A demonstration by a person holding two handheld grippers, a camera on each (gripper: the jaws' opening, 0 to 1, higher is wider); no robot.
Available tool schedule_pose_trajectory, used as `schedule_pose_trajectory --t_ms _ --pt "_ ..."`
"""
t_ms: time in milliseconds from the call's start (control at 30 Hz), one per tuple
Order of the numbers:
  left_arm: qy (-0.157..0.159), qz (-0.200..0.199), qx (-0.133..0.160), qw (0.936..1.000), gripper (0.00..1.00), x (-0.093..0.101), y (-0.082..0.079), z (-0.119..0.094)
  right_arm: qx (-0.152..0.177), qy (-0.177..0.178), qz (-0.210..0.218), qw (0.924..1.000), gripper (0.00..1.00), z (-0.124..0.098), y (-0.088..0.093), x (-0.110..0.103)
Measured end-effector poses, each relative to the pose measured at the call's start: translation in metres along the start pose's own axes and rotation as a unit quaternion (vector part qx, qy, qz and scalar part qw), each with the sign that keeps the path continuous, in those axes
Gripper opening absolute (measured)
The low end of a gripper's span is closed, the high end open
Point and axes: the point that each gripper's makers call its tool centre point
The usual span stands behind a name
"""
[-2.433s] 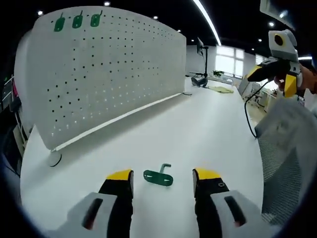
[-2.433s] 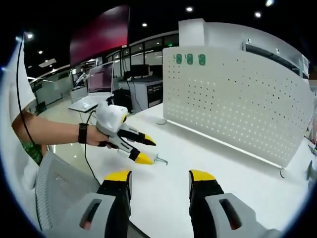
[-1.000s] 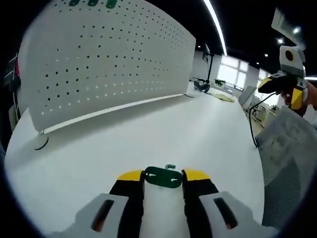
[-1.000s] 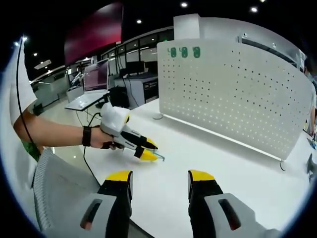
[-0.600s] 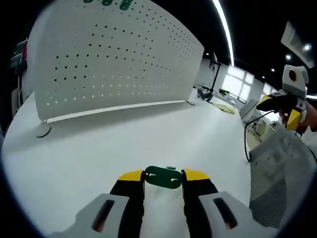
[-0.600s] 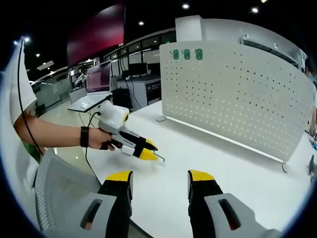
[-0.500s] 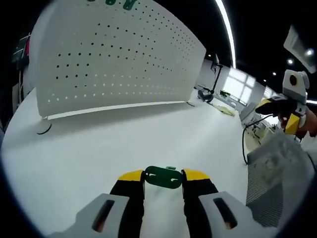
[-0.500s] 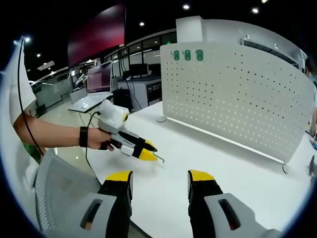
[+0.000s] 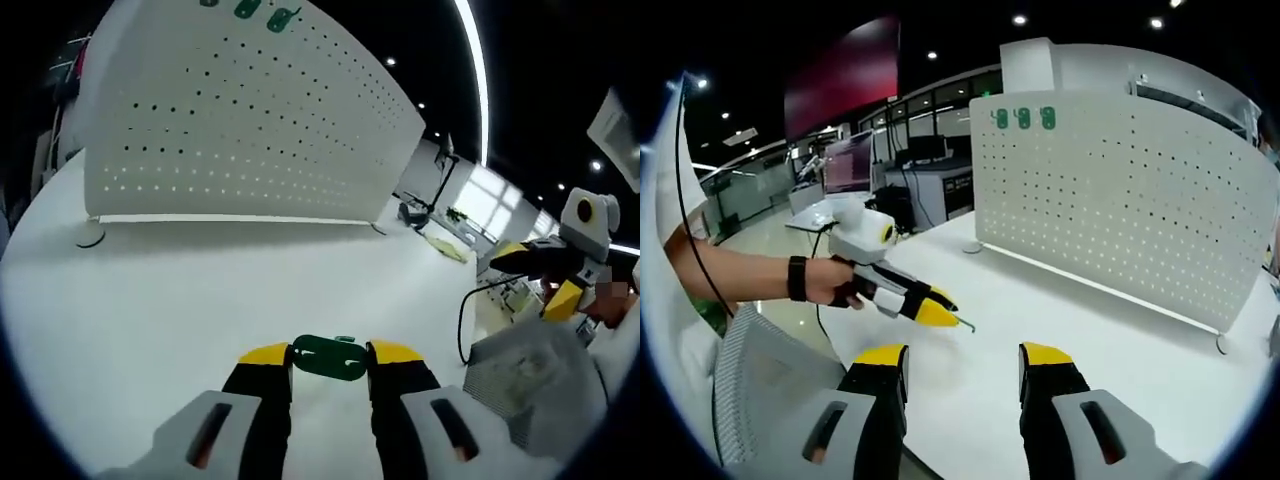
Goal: Insert the hook assembly into the mounting plate slot until the hook locks in place.
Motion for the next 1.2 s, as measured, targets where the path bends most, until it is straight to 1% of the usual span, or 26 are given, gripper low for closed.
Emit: schedule_pose_trajectory --t_ms 67,133,167,233,333,500,567,700,767,833,867,1033,1200 --pt "0.002 -0.007 0.007 0.9999 0.30 0.005 -0.003 -0.001 0.006 -0.002 0.003 1.0000 0.44 -0.002 -0.001 0.000" --pt "0.003 -0.027 0.018 0.9995 0.30 0.010 -0.007 -0.002 0.007 -0.004 0.002 1.0000 0.44 -0.003 -0.001 0.000" --pt "0.004 -0.034 0.018 0.9993 0.30 0.013 -0.009 -0.003 0.010 -0.005 0.002 0.9999 0.44 -0.004 -0.002 -0.001" --pt "0.004 -0.036 0.028 0.9990 0.30 0.019 -0.014 -0.004 0.011 -0.007 0.001 0.9999 0.44 -0.005 -0.002 -0.001" --pt "0.003 -0.043 0.031 0.9986 0.30 0.027 -0.017 -0.005 0.017 -0.012 0.000 0.9998 0.44 -0.007 -0.004 -0.002" --pt "0.012 -0.052 0.040 0.9978 0.30 0.043 -0.023 -0.005 0.027 -0.019 -0.001 0.9995 0.44 -0.012 -0.007 -0.001" --pt "0.016 -0.057 0.048 0.9971 0.30 0.049 -0.026 -0.005 0.033 -0.022 -0.004 0.9992 0.44 -0.014 -0.008 0.000" --pt "0.024 -0.063 0.049 0.9965 0.30 0.059 -0.027 -0.005 0.037 -0.025 -0.005 0.9990 0.44 -0.019 -0.007 0.004" --pt "0.032 -0.072 0.053 0.9955 0.30 0.065 -0.028 -0.006 0.039 -0.029 -0.010 0.9988 0.43 -0.021 -0.006 0.005" --pt "0.043 -0.090 0.056 0.9934 0.30 0.072 -0.028 -0.006 0.041 -0.031 -0.010 0.9986 0.43 -0.023 -0.006 0.006" --pt "0.042 -0.100 0.059 0.9923 0.30 0.073 -0.028 -0.006 0.042 -0.033 -0.009 0.9985 0.42 -0.023 -0.006 0.007" --pt "0.051 -0.111 0.067 0.9903 0.29 0.081 -0.030 -0.005 0.046 -0.043 -0.013 0.9979 0.42 -0.024 -0.005 0.009" --pt "0.056 -0.124 0.068 0.9884 0.29 0.087 -0.031 -0.003 0.053 -0.051 -0.016 0.9971 0.42 -0.023 -0.007 0.013"
Point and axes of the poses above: the point that each gripper's makers call its tool centre point, and the gripper's own axes: z roughly forward along the fingers, x roughly to its right, y roughly out of its underside, and after that the axes turned 10 degrees about y, right-handed
